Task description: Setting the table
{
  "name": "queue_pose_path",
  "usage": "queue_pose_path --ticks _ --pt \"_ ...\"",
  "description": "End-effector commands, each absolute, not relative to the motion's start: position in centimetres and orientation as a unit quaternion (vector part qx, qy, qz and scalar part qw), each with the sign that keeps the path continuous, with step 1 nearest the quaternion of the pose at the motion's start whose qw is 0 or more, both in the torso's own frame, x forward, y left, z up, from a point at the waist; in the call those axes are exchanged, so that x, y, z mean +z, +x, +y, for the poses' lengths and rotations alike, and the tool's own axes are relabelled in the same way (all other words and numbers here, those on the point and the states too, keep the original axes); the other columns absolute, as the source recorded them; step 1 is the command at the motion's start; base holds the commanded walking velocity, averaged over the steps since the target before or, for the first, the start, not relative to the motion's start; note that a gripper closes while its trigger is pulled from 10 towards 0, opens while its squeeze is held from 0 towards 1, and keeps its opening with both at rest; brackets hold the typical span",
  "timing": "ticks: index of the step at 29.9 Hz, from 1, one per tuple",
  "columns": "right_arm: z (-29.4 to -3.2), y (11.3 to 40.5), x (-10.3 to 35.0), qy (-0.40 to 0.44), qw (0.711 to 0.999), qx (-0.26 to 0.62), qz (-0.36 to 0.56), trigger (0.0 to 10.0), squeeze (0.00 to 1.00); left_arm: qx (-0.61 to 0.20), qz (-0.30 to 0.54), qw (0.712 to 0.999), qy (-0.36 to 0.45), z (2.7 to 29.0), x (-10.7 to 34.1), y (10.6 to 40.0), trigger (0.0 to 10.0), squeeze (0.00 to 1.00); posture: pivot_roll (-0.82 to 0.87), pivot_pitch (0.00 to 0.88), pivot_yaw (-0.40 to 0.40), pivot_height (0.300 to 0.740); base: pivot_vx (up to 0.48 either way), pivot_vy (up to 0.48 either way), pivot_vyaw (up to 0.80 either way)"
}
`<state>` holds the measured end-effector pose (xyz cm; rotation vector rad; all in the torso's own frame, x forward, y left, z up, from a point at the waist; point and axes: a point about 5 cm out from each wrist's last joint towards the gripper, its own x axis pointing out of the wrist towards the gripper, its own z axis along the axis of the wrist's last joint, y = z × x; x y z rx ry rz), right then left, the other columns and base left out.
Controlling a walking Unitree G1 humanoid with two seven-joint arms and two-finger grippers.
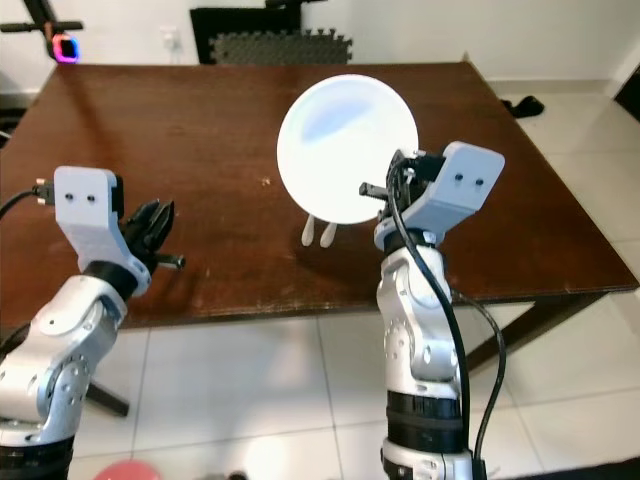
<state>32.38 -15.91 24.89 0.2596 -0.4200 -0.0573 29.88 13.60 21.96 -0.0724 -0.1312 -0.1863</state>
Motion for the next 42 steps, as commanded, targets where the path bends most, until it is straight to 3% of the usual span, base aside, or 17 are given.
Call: queue_pose_path --ticks 1,20,39,42 --pt "-15.93 32.17 25.35 0.13 0.966 -0.028 -0.22 10.0 0.0 -0.091 -0.059 0.994 -0.031 13.72 21.7 29.9 10.0 0.0 0.04 0.106 0.073 0.74 -0.337 0.0 0.0" --pt "-15.83 32.1 25.2 0.132 0.967 -0.029 -0.218 10.0 0.0 -0.092 -0.058 0.994 -0.031 13.74 21.73 29.89 10.0 0.0 0.04 0.111 0.076 0.74 -0.334 0.0 0.0" --pt "-15.76 32.07 25.02 0.136 0.967 -0.019 -0.215 10.0 0.0 -0.091 -0.056 0.994 -0.036 13.68 21.77 29.93 10.0 0.0 0.04 0.112 0.078 0.74 0.0 0.0 0.0" --pt "-15.72 32.11 25.0 0.13 0.969 -0.018 -0.21 10.0 0.0 -0.091 -0.056 0.994 -0.034 13.71 21.76 29.93 10.0 0.0 0.04 0.115 0.078 0.74 0.0 0.0 0.8"
